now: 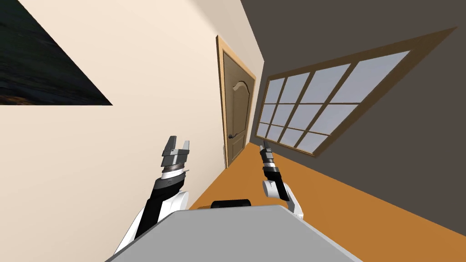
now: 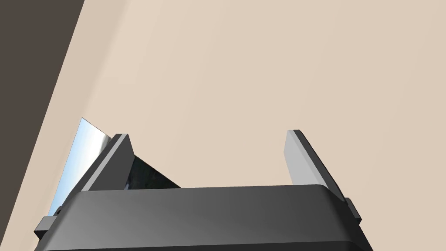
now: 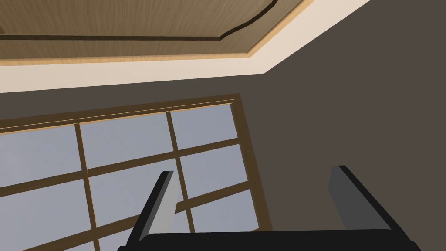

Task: Pull the door open

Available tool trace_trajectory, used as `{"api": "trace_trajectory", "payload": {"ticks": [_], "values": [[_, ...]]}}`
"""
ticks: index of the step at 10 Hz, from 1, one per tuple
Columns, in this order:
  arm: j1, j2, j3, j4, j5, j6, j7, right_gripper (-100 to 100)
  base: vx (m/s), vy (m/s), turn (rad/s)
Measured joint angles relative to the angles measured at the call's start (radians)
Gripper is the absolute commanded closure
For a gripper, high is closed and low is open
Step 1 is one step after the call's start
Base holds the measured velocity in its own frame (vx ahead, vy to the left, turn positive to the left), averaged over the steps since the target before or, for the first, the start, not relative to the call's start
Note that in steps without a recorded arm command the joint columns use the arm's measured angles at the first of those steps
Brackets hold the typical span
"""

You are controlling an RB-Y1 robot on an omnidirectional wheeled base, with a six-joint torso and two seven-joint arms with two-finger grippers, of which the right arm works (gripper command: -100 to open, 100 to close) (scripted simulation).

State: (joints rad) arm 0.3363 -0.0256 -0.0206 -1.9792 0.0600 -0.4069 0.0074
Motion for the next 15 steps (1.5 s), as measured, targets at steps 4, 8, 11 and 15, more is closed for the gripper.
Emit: {"api": "trace_trajectory", "payload": {"ticks": [4,8,11,15], "values": [[-0.034,-0.016,0.002,0.084,0.000,-0.019,-0.011,-100,0.050,-0.048,0.127],[-0.073,-0.037,0.002,0.181,-0.001,-0.045,-0.026,-100,0.044,-0.071,0.164],[-0.107,-0.049,0.004,0.261,-0.001,-0.065,-0.035,-100,0.041,-0.068,0.140],[-0.163,-0.073,0.002,0.373,-0.003,-0.086,-0.054,-100,0.039,-0.074,0.126]]}}
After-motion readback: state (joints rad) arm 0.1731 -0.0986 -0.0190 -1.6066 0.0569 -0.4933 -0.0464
